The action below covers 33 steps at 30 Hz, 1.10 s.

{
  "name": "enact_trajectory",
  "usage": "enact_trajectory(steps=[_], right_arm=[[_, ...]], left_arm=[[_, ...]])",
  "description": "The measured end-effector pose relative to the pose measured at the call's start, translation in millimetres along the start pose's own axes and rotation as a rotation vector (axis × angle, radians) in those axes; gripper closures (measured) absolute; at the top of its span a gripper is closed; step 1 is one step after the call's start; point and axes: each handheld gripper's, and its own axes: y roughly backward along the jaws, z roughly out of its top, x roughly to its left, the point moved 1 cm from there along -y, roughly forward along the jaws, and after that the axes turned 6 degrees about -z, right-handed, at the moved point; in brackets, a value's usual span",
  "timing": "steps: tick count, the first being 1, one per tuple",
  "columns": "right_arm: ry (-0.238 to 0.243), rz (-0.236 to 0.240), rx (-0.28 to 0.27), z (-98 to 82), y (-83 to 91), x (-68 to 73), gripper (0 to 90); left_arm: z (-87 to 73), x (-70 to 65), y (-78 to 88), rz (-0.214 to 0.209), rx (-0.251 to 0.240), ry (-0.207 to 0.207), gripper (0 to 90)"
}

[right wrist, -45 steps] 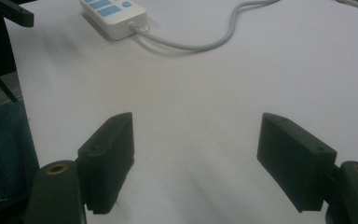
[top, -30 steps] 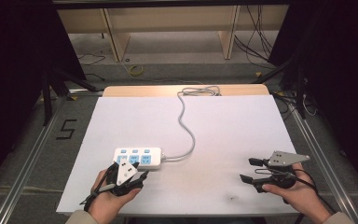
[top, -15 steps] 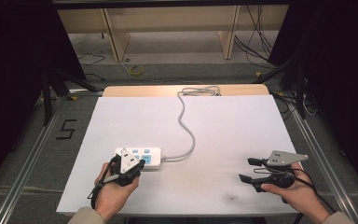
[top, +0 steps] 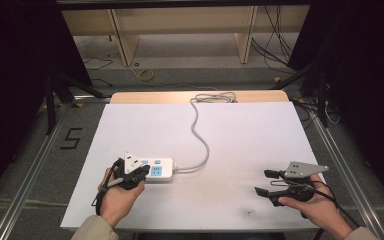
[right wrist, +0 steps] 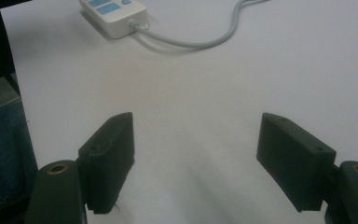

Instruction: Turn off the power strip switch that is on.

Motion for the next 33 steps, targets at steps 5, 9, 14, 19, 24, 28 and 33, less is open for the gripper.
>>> enact_trajectory(steps=[5, 9, 14, 19, 24, 28, 33], right_arm=[[0.001, 0.001, -0.002, -0.2, 0.3, 0.0, 28.0], [0.003, 0.003, 0.0, -0.1, 0.0, -0.1, 28.0], [0.008, 0.003, 0.0, 0.2, -0.9, -0.3, 28.0], [0.008, 0.004, -0.002, 0.3, -0.9, 0.1, 28.0], [0.011, 0.006, 0.0, 0.2, -1.0, 0.0, 28.0], [0.01, 0.006, -0.001, 0.2, -0.9, 0.2, 28.0], [0.009, 0.005, 0.001, 0.0, -0.9, -0.3, 28.0]], left_arm=[[0.9, 7.1, -1.3, 0.01, 0.007, 0.001, 89.8], [2.6, 12.5, -3.0, 0.023, 0.012, 0.01, 89.8], [5.2, 19.0, -7.3, 0.037, 0.025, 0.021, 89.9], [7.8, 23.1, -11.6, 0.046, 0.035, 0.025, 89.9], [11.3, 24.8, -15.7, 0.054, 0.047, 0.018, 89.9], [13.0, 25.8, -17.9, 0.057, 0.051, 0.019, 89.9], [13.6, 27.3, -20.9, 0.061, 0.066, 0.022, 89.9]])
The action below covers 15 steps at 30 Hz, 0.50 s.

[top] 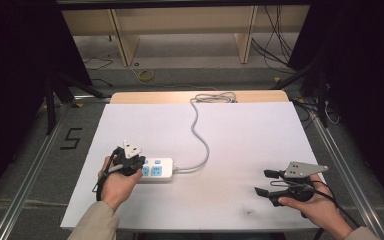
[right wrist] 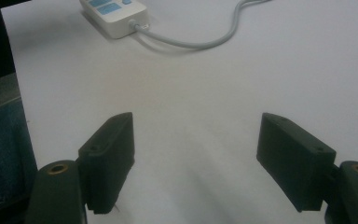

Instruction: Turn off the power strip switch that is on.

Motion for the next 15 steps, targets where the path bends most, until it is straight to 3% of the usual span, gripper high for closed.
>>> enact_trajectory(steps=[15], right_arm=[[0.005, 0.002, 0.001, 1.2, -2.1, 0.9, 28.0]], left_arm=[[4.9, 4.6, -7.1, 0.005, 0.018, 0.011, 89.9]])
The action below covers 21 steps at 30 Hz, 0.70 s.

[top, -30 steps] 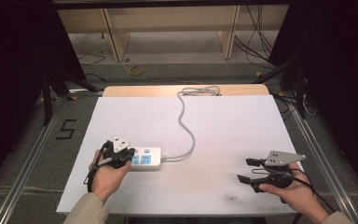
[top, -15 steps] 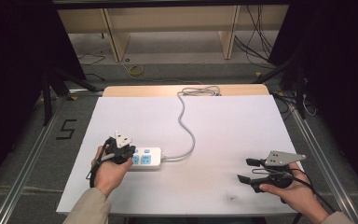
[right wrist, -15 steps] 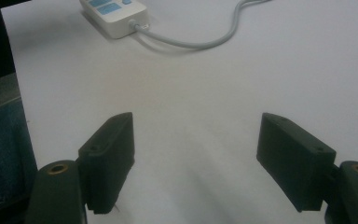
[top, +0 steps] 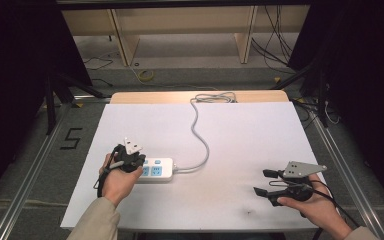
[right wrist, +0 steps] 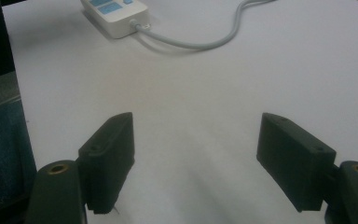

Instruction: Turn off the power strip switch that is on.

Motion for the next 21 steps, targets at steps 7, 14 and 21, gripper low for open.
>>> enact_trajectory(steps=[7, 14, 21], right_arm=[[0.004, 0.002, 0.002, 0.5, -1.3, -0.1, 28.0], [0.004, 0.004, 0.003, 0.6, -2.0, -0.3, 28.0], [0.003, 0.004, 0.001, 0.7, -2.3, 0.2, 28.0]], left_arm=[[2.7, 1.2, -2.8, 0.003, 0.025, -0.004, 89.9], [5.0, 3.1, -7.5, 0.003, 0.048, 0.007, 89.9], [7.9, 3.7, -12.2, 0.005, 0.072, 0.003, 89.9]])
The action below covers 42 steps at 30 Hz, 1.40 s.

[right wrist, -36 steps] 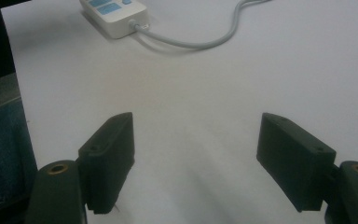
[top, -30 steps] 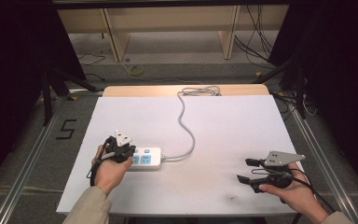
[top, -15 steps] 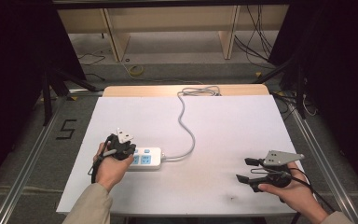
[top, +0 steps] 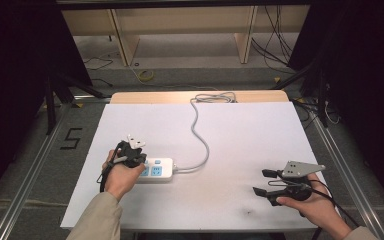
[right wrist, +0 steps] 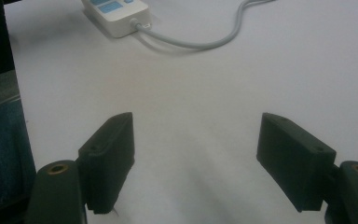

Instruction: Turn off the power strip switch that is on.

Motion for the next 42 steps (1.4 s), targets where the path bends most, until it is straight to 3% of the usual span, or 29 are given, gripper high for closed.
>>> enact_trajectory(steps=[28, 42], right_arm=[[0.004, 0.007, 0.009, -0.4, -0.5, 0.1, 28.0], [0.003, 0.008, 0.009, -0.5, -0.5, 0.3, 27.9]], left_arm=[[5.1, 4.8, -15.2, -0.015, 0.086, 0.035, 89.9], [7.6, 4.0, -19.8, -0.015, 0.131, 0.022, 90.0]])
